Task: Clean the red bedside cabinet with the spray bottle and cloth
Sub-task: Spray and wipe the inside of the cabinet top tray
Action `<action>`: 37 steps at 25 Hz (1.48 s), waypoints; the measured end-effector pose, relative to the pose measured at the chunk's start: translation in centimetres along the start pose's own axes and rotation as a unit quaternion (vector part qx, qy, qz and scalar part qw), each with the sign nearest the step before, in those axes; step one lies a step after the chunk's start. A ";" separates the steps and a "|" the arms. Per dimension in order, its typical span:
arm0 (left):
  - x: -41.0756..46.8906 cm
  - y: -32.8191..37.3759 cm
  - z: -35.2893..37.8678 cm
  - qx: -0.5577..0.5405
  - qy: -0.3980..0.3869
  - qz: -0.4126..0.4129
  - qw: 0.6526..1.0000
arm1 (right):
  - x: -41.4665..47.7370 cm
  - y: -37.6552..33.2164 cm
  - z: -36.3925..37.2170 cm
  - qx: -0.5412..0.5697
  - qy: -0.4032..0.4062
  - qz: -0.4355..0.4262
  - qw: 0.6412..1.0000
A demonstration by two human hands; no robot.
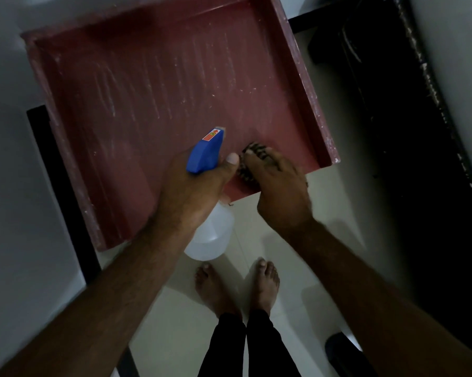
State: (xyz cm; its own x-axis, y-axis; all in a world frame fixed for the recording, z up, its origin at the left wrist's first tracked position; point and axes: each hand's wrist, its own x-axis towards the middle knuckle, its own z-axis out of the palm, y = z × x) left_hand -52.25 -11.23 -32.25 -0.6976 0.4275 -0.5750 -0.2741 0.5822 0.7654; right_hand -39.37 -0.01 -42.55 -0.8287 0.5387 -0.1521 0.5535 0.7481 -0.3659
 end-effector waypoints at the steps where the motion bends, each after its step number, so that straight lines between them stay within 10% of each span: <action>1: 0.0 0.1 -0.1 0.001 -0.003 -0.001 1.000 | 0.1 0.2 -0.2 -0.006 0.005 -0.008 1.000; 4: 0.3 0.2 -0.3 -0.004 -0.006 -0.005 1.000 | 1.4 -0.4 -0.6 0.020 0.065 0.093 0.993; 15: 0.8 1.4 0.7 -0.022 -0.019 -0.004 1.000 | 2.9 -0.4 -1.0 0.023 0.009 -0.010 1.000; 18: 1.3 1.5 0.8 -0.030 -0.017 -0.016 0.999 | 4.7 0.8 -1.9 0.038 0.023 0.124 0.991; 22: 1.7 1.9 1.2 -0.029 -0.011 -0.028 0.999 | 4.5 0.5 -1.8 0.008 -0.030 0.016 0.999; 26: 2.6 1.9 1.3 -0.030 -0.012 -0.025 0.999 | 6.4 0.8 -2.5 -0.005 -0.030 0.139 0.990; 31: 3.3 2.6 1.6 -0.029 -0.002 -0.042 0.999 | 6.6 2.0 -3.1 -0.008 -0.054 0.036 0.998; 37: 4.3 3.2 1.9 0.008 -0.029 -0.046 0.998 | 6.4 0.6 -3.5 0.019 -0.034 0.142 0.989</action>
State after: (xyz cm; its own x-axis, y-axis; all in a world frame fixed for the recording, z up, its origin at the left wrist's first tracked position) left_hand -54.86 -6.21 -32.79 -0.6303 0.4107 -0.6588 -0.3239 0.6321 0.7039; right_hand -44.04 5.18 -40.54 -0.6446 0.6968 -0.3145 0.7623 0.5549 -0.3330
